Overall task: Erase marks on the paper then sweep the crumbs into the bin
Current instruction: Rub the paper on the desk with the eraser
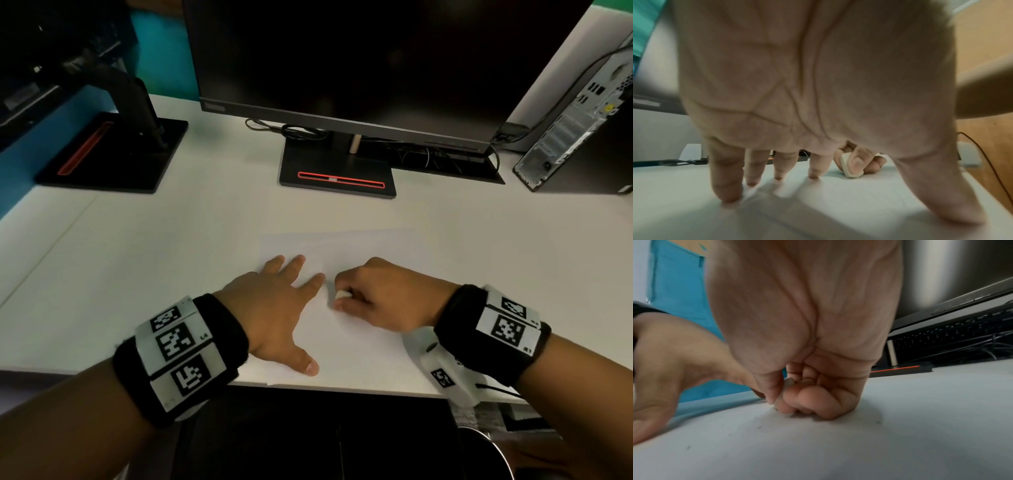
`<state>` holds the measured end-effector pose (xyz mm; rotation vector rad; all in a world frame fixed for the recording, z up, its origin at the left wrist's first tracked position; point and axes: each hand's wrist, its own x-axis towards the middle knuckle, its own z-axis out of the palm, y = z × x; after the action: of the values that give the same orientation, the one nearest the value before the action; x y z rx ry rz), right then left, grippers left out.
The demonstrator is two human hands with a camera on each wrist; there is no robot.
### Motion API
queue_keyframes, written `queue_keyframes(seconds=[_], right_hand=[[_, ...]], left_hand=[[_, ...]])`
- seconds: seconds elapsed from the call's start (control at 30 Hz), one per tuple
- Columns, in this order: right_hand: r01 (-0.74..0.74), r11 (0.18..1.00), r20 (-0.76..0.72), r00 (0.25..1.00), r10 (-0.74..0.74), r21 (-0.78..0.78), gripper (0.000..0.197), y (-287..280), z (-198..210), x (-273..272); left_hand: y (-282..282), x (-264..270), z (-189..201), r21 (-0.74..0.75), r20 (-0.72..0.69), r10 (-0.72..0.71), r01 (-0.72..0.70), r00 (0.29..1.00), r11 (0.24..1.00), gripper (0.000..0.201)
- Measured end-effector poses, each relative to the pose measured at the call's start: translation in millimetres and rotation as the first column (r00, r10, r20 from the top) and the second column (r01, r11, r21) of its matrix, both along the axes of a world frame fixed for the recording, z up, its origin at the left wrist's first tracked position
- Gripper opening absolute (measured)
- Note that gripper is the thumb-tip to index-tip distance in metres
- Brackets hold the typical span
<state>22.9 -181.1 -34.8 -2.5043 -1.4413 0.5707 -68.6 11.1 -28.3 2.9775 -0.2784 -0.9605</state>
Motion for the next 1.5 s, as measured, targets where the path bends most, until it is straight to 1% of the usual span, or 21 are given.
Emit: queue_keyframes(seconds=[0.07,0.13,0.2,0.27,0.3,0.37,0.47,0.5,0.63,0.67,0.73,0.8,0.87,1.03,1.1,1.17,1.23,1.3,1.37,1.43,1.5], right_hand=[[0.026,1.000,0.023,0.999,-0.026,0.011,0.034,-2,1,5],[0.008,1.000,0.054,0.998,-0.010,0.029,0.032,-3,-1,0],[-0.082,0.996,0.056,0.995,0.079,0.040,0.028,-1,-3,-18],[-0.183,0.982,-0.003,0.983,0.184,0.050,0.025,0,-3,-37],[-0.194,0.980,-0.035,0.980,0.196,0.051,0.025,0,-2,-39],[-0.156,0.987,-0.021,0.987,0.157,0.047,0.026,0,0,-30],[-0.045,0.998,0.063,0.997,0.042,0.043,0.030,-3,0,-12],[-0.037,0.999,0.084,0.996,0.034,0.038,0.030,-3,-1,-14],[-0.167,0.986,0.028,0.986,0.167,0.024,0.023,3,-2,-47],[-0.171,0.985,0.005,0.985,0.171,0.028,0.023,4,0,-49],[-0.121,0.992,0.001,0.993,0.121,0.035,0.026,4,2,-37],[-0.039,0.999,0.041,0.998,0.038,0.029,0.029,3,3,-24],[-0.004,1.000,0.071,0.997,0.003,0.003,0.030,5,2,-24],[-0.149,0.989,-0.013,0.989,0.149,-0.001,0.019,12,4,-57],[-0.113,0.994,-0.005,0.994,0.113,-0.005,0.023,13,9,-47],[-0.024,1.000,0.037,0.999,0.025,-0.020,0.030,11,10,-32],[0.020,0.999,0.088,0.996,-0.017,-0.031,0.030,12,7,-30],[-0.021,0.999,0.084,0.996,0.024,-0.036,0.026,17,2,-47],[-0.097,0.995,0.006,0.995,0.097,-0.014,0.023,21,1,-67],[-0.100,0.995,-0.028,0.995,0.100,-0.005,0.020,22,4,-64],[-0.062,0.998,0.001,0.998,0.062,-0.005,0.028,21,6,-47]], left_hand=[[5,-2,1,-0.022,0.003,0.001,-0.001,1.000,1.000,0.128],[6,-4,0,-0.013,0.015,-0.012,0.012,1.000,1.000,0.129],[4,-5,-2,-0.003,0.014,-0.025,0.025,1.000,1.000,0.131],[4,-5,-4,-0.003,0.013,-0.022,0.022,1.000,1.000,0.133],[4,-4,-4,0.001,0.013,-0.023,0.023,1.000,1.000,0.134],[4,-4,-4,0.015,0.006,-0.027,0.027,1.000,1.000,0.134],[2,-4,-3,0.038,-0.008,-0.012,0.013,1.000,0.999,0.133],[3,-4,-3,0.043,-0.014,-0.004,0.004,1.000,0.999,0.133],[4,-5,-5,0.048,-0.019,0.010,-0.009,1.000,0.999,0.132],[4,-5,-6,0.046,-0.020,0.013,-0.012,1.000,0.999,0.132],[4,-6,-5,0.043,-0.034,0.020,-0.019,0.999,0.999,0.132],[3,-6,-4,0.041,-0.043,0.025,-0.024,0.999,0.999,0.132],[3,-6,-3,0.035,-0.043,0.031,-0.030,0.999,0.999,0.131],[4,-6,-5,0.037,-0.036,0.024,-0.023,0.999,0.999,0.132],[5,-6,-5,0.042,-0.041,0.022,-0.021,0.999,0.999,0.132],[4,-5,-4,0.043,-0.054,0.028,-0.026,0.998,0.999,0.131],[4,-5,-4,0.042,-0.057,0.035,-0.032,0.998,0.999,0.131],[4,-5,-5,0.035,-0.050,0.031,-0.029,0.998,0.999,0.132],[5,-5,-5,0.034,-0.046,0.015,-0.013,0.999,0.999,0.135],[5,-6,-5,0.043,-0.048,0.004,-0.002,0.999,0.999,0.136],[6,-6,-5,0.053,-0.055,0.011,-0.008,0.998,0.999,0.136]])
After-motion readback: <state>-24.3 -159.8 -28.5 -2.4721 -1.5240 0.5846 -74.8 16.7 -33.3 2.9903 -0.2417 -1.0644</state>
